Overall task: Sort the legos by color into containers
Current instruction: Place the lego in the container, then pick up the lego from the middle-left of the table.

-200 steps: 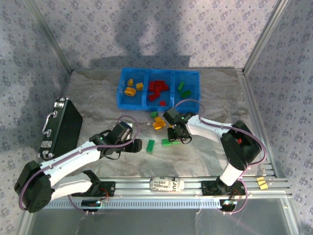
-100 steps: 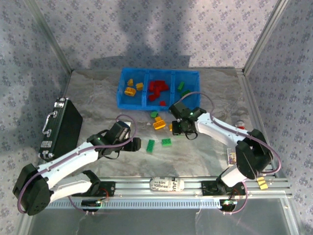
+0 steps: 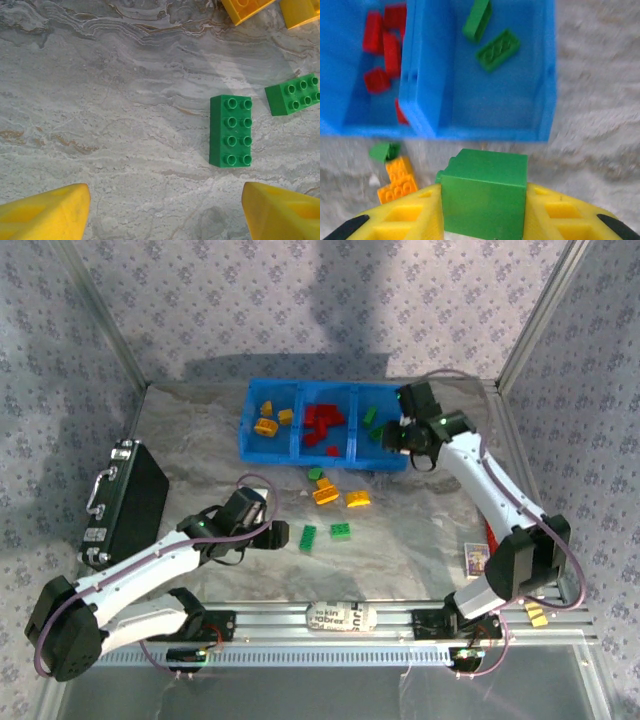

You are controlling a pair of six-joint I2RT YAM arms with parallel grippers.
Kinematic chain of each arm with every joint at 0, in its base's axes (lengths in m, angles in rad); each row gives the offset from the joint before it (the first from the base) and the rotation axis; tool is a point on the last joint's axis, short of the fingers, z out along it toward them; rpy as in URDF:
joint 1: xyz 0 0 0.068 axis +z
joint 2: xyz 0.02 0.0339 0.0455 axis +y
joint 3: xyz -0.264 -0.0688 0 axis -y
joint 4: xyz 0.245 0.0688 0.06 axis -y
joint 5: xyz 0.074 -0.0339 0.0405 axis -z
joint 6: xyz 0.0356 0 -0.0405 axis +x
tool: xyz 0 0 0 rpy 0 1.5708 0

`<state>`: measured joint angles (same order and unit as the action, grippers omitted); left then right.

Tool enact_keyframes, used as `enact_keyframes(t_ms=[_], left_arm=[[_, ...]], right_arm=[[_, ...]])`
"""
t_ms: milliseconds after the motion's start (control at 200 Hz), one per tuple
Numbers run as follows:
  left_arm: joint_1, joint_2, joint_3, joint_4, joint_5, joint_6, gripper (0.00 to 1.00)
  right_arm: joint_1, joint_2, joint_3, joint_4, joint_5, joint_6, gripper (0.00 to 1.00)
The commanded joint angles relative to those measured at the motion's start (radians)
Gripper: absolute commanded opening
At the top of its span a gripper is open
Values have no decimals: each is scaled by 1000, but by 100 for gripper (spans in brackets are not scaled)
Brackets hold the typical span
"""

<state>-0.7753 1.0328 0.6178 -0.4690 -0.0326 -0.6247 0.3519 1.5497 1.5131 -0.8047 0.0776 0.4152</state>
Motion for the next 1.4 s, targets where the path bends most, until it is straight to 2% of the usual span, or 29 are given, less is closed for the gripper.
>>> enact_keyframes(t_ms=[0, 50, 80, 140, 220, 630, 900, 1139, 1274, 1394], left_arm=[[-28, 27, 26, 11, 12, -17, 80], [-45, 47, 40, 11, 6, -19, 80], [-58, 60, 48, 11, 2, -20, 80], [-84, 88, 66, 13, -5, -24, 80], [-108, 125, 83, 20, -13, -28, 80], [-143, 351, 189, 70, 32, -3, 79], [-189, 519, 310, -27, 26, 22, 75], [-215, 622, 371, -121, -11, 27, 66], [-229, 666, 399, -153, -26, 33, 56], [-236, 688, 408, -150, -26, 43, 42]], right_arm=[[-52, 136, 135, -26, -42, -60, 48], [-68, 205, 211, -50, -64, -76, 74], [-69, 237, 249, -70, -65, -83, 84], [-55, 231, 243, -46, -39, -79, 88], [-39, 141, 125, 68, -40, -65, 92], [-33, -106, -196, 157, -95, -16, 91], [-28, -237, -339, 170, -94, -6, 88], [-56, -321, -433, 177, -111, 0, 87], [-64, -348, -469, 189, -139, -1, 85], [-57, -352, -488, 185, -167, -19, 85]])
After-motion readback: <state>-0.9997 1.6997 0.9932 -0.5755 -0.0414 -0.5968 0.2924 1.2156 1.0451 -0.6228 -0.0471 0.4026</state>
